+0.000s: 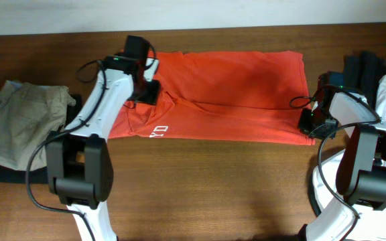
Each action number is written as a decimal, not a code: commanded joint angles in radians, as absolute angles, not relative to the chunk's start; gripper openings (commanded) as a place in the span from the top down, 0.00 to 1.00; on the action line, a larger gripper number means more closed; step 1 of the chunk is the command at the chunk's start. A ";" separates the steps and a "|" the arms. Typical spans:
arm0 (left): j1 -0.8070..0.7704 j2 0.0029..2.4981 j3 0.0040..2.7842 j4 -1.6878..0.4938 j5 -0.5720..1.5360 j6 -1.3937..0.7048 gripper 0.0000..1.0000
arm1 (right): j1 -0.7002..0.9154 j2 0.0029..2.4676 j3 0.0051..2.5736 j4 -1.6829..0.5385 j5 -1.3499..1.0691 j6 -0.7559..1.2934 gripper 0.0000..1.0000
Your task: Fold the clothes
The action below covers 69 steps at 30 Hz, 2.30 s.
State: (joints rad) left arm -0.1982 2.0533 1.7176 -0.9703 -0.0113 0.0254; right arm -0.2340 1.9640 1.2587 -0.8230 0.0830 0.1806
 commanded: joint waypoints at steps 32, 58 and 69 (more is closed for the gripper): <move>0.014 2.055 1.306 -0.793 0.109 -0.086 0.39 | -0.238 2.055 1.548 -0.686 -0.192 0.353 0.96; 0.055 1.948 1.316 -1.183 0.026 -0.186 0.55 | -0.237 1.914 1.269 -1.134 0.192 0.356 0.95; 0.054 1.913 1.480 -0.459 0.364 -0.052 0.34 | -0.236 1.839 1.700 -1.255 -0.005 0.236 0.25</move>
State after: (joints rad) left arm 0.0521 1.8332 1.4551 -0.5842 0.2184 -0.0734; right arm -0.2348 1.8500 1.6878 -1.2350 0.0399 0.2581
